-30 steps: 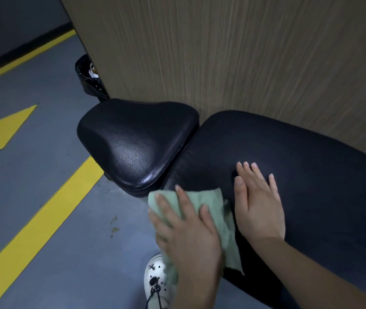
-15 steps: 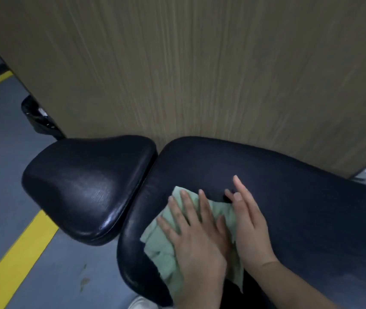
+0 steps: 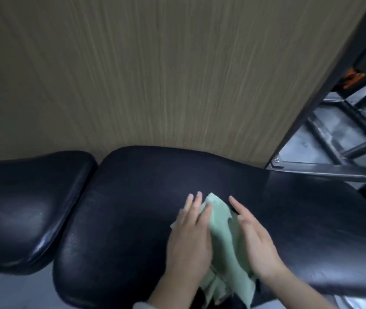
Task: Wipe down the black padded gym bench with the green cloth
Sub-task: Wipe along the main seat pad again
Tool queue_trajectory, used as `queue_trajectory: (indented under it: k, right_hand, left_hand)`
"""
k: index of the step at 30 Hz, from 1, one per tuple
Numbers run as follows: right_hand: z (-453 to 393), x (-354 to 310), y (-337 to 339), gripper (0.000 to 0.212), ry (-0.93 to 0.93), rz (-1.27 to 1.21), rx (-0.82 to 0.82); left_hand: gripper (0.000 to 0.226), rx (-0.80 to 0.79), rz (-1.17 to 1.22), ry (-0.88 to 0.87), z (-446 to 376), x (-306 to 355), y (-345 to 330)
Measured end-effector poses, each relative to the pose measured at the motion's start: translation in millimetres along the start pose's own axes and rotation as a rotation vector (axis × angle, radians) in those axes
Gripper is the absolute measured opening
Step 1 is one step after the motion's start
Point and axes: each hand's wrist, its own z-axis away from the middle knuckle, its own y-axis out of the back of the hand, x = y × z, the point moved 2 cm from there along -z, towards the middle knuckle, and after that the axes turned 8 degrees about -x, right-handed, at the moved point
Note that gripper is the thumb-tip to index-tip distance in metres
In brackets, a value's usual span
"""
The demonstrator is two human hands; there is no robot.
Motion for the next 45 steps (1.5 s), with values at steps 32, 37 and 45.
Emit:
queue_trajectory:
  k: [32,37,45]
  right_hand:
    - [-33.7,71.1,176.4,0.081,-0.429,1.064,0.184]
    - [-62.8,46.4,115.0,0.077,-0.521,1.007,0.221]
    - [-55.6,27.8,27.3,0.077,0.138,1.082,-0.030]
  left_hand:
    - [0.063,-0.001,-0.247,0.122,-0.5,-65.1,-9.7]
    - [0.063,0.051,-0.235,0.099,-1.5,-65.8,-12.3]
    - [0.060,0.061,-0.224,0.083,-3.9,-67.4,-10.7]
